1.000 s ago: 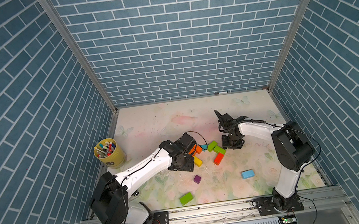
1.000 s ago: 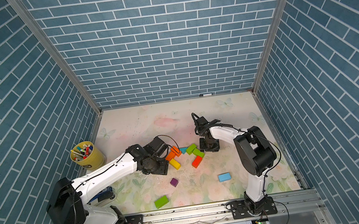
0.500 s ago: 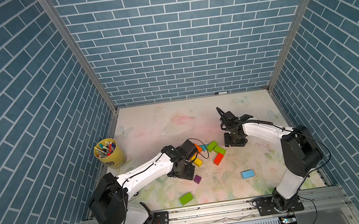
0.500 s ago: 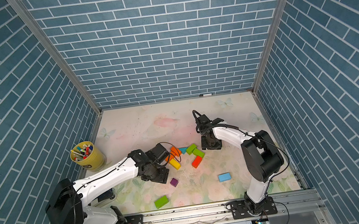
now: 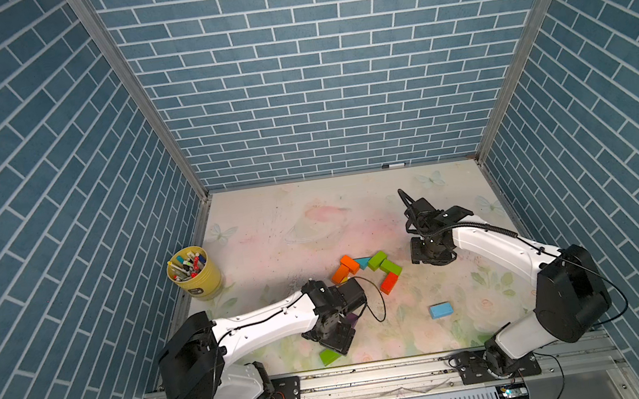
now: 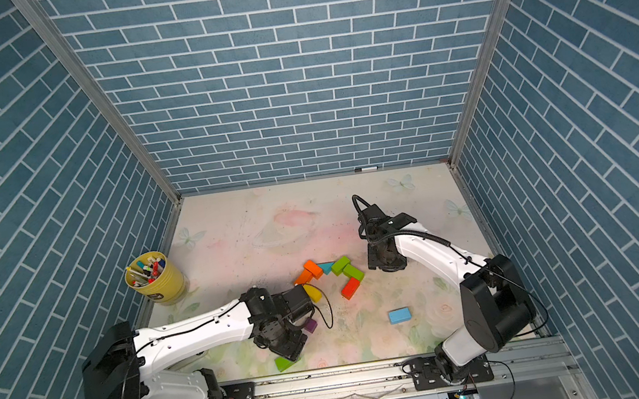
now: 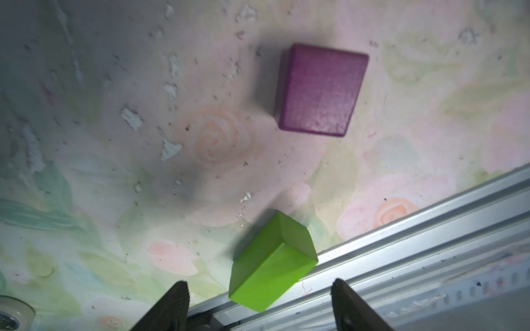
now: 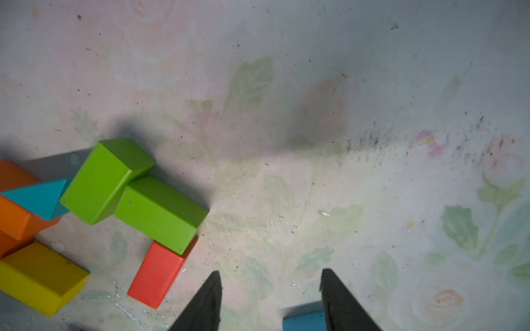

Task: Assemble a heart with building blocks
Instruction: Pick up the building block from the center of the board.

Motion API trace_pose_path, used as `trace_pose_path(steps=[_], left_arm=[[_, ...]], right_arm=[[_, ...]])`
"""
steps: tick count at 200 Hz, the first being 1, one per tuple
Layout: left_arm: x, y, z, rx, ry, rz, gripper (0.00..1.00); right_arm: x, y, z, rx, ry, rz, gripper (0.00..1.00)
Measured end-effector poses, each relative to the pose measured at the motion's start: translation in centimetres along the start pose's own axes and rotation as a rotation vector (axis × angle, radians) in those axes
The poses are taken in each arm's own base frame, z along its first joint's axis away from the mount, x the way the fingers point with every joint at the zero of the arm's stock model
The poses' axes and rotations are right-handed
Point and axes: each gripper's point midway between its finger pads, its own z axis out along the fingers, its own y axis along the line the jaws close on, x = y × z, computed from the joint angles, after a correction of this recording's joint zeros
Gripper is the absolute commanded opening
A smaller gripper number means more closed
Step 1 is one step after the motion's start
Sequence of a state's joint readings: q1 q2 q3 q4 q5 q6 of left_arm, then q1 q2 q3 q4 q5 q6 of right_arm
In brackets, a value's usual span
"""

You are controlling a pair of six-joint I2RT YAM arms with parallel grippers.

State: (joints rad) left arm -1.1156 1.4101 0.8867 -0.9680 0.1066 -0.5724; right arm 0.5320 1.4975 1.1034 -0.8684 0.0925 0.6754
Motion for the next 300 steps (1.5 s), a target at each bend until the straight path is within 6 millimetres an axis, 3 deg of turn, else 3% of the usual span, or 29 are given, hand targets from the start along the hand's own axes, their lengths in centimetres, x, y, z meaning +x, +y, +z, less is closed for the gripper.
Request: trace_pose_path(steps=[64,108,161,192,225,236,259,300], left_arm=[[1.0,-0.3,2.0,-0.028,0.076,0.025,0.6],[1.4,0.0,2.7,-0.046,0.102,0.025,0.39],[1.5,0.1,2.7,-0.051,0.101,0.023,0.17],[1.0,0.1,1.2,-0.064,0.08,0.031,0.16],[-1.7,-1.1,-2.0,-0.031,-0.031,0.052,0.14],[-2.1,-0.9,-2.1,-0.032,-0.04,0.047,0.12],[-2.8,0.2,-1.6,-0.055,-0.03,-0.001,0.12],[-4.4,2.9,-1.3,-0.037,-0.061,-0.14,0.14]], right_arm=[[0.2,-0.5,-0.8,-0.01,-0.013,0.02,0.47],[0.5,-1.1,-1.1,-0.014,-0.013,0.033,0.38],[0.3,-1.4,-1.7,-0.03,-0.027,0.06,0.35],[0.1,-1.8,-2.2,-0.04,-0.037,0.083,0.34],[0.2,-2.5,-2.4,-0.041,-0.038,0.103,0.33],[0.4,-2.7,-2.3,-0.033,-0.03,0.106,0.35],[1.9,-3.8,-1.6,0.004,0.006,0.119,0.52],[7.0,-5.4,-0.2,0.072,0.104,0.134,0.66]])
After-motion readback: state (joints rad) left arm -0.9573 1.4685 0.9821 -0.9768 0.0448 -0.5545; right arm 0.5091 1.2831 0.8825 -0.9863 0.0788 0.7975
